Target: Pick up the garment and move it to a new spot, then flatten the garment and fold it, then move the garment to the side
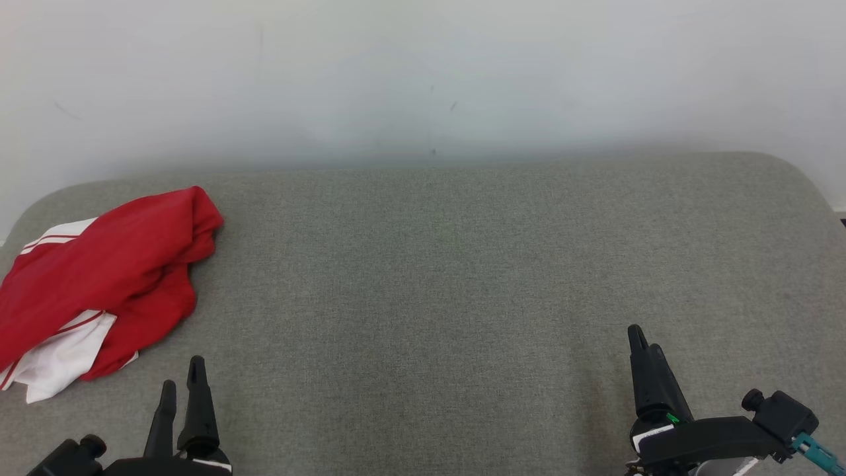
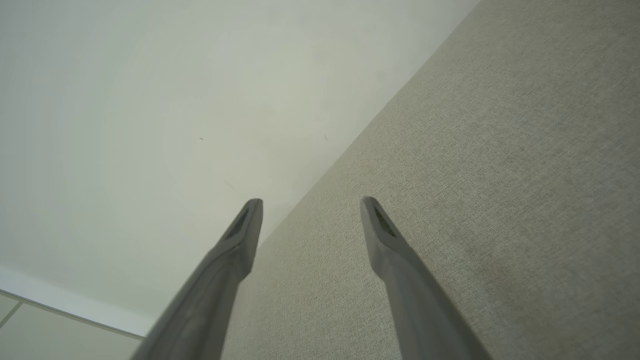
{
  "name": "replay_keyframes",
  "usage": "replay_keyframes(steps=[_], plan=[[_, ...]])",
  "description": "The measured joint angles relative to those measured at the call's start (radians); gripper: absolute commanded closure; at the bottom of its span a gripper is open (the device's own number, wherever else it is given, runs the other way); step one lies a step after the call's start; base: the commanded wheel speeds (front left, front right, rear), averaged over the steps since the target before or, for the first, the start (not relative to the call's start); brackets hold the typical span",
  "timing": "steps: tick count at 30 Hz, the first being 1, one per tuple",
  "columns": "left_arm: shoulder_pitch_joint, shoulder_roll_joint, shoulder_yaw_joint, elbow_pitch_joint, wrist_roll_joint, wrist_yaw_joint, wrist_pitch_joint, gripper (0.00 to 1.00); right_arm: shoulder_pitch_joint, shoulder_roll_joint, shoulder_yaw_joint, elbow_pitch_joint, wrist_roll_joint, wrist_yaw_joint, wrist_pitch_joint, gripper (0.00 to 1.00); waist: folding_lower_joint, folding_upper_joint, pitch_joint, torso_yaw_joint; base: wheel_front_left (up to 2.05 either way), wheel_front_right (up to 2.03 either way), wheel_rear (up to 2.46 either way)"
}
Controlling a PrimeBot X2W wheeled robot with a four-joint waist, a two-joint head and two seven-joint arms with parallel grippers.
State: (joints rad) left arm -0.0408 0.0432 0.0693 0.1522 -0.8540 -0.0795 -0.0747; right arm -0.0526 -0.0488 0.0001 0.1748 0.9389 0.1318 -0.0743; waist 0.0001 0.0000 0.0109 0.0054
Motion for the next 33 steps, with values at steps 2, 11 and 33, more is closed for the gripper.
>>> replay_keyframes(steps=[2, 11, 33], plan=[[0.0, 0.0, -0.002, -0.002, 0.034, 0.002, -0.005, 0.0, 0.001, 0.0, 0.001, -0.002, -0.038, 0.0, -0.007, 0.0, 0.0, 0.0, 0.001, 0.0, 0.0, 0.0, 0.0], [0.001, 0.001, -0.014, -0.012, 0.181, 0.018, -0.032, 0.0, 0.001, 0.0, 0.011, -0.019, -0.186, 0.0, -0.033, 0.0, 0.0, 0.0, 0.005, 0.001, 0.0, 0.0, 0.0], [0.007, 0.013, -0.016, -0.04, 0.422, 0.016, -0.092, 0.0, 0.007, -0.001, 0.0, -0.039, -0.471, 0.0, -0.094, 0.0, 0.0, 0.0, 0.012, 0.005, 0.0, 0.0, 0.0]])
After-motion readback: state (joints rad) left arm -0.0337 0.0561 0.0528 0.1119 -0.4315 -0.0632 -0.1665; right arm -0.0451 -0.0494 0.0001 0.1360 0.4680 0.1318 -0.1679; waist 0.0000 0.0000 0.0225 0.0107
